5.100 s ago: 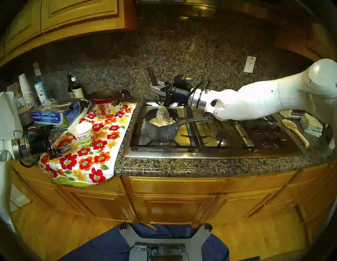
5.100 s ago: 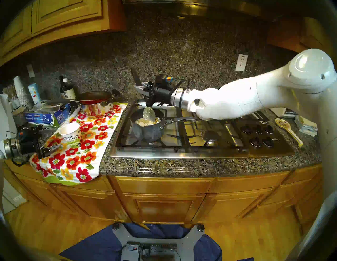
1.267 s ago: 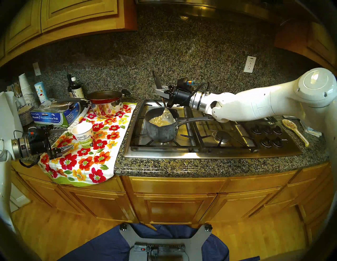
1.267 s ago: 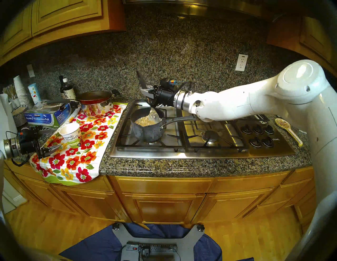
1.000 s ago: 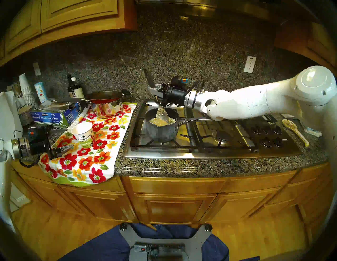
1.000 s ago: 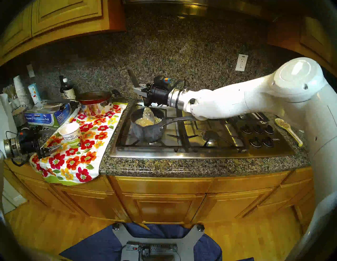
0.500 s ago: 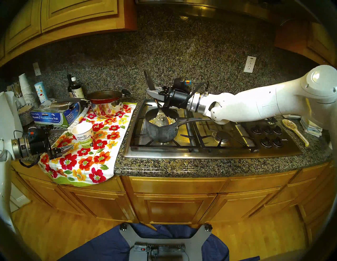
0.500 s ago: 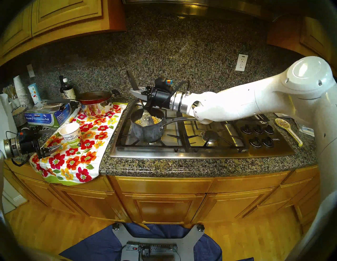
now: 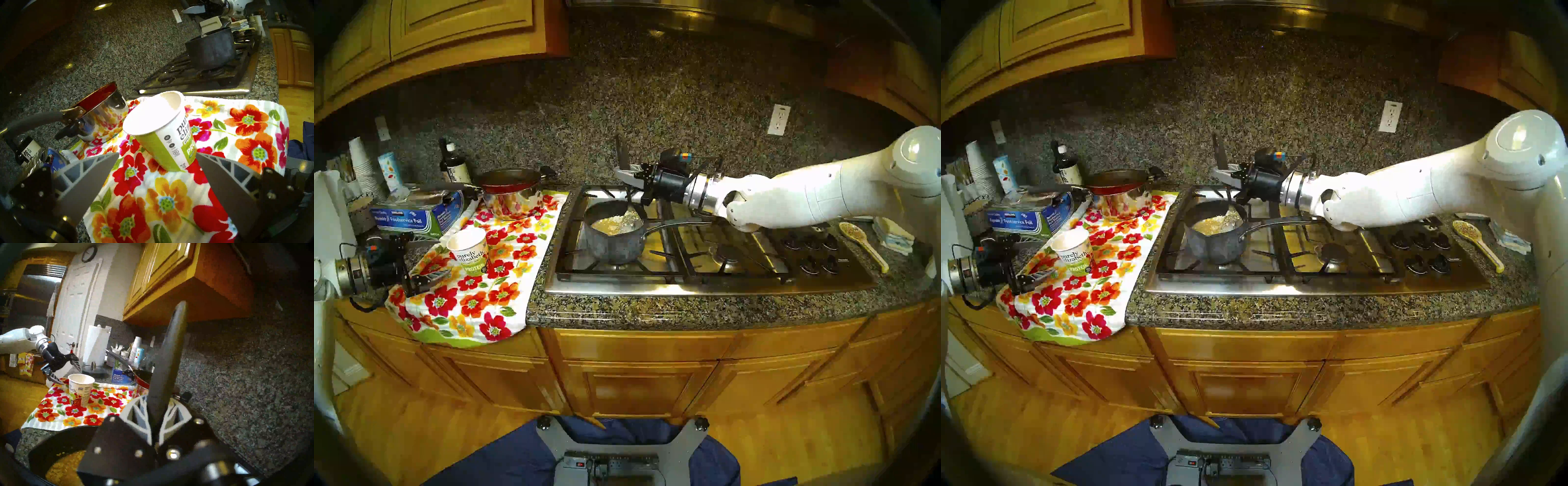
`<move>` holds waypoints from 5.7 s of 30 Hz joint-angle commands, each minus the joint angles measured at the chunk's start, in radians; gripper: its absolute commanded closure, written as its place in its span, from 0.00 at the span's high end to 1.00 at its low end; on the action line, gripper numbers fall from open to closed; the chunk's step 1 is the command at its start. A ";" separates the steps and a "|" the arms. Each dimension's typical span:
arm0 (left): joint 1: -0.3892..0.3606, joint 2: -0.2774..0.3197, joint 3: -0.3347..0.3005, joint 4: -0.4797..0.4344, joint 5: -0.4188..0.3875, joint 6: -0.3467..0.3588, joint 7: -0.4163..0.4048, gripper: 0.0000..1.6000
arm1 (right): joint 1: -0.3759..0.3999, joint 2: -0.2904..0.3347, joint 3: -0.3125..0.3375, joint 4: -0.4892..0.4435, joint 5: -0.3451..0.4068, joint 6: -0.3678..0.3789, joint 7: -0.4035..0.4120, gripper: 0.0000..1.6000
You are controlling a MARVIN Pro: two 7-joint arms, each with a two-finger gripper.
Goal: Pour oats into pot and stir with a spoon
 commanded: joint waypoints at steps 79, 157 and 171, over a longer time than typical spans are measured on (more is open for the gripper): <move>-0.017 0.014 -0.021 -0.014 -0.013 0.000 0.001 1.00 | -0.016 -0.134 0.112 0.154 0.082 0.013 0.126 0.00; -0.016 0.014 -0.021 -0.014 -0.013 0.001 0.001 1.00 | 0.031 0.013 -0.051 0.069 0.108 -0.003 0.133 0.00; -0.016 0.014 -0.022 -0.015 -0.014 0.001 0.001 1.00 | -0.039 -0.063 -0.006 0.187 0.132 0.003 0.143 0.00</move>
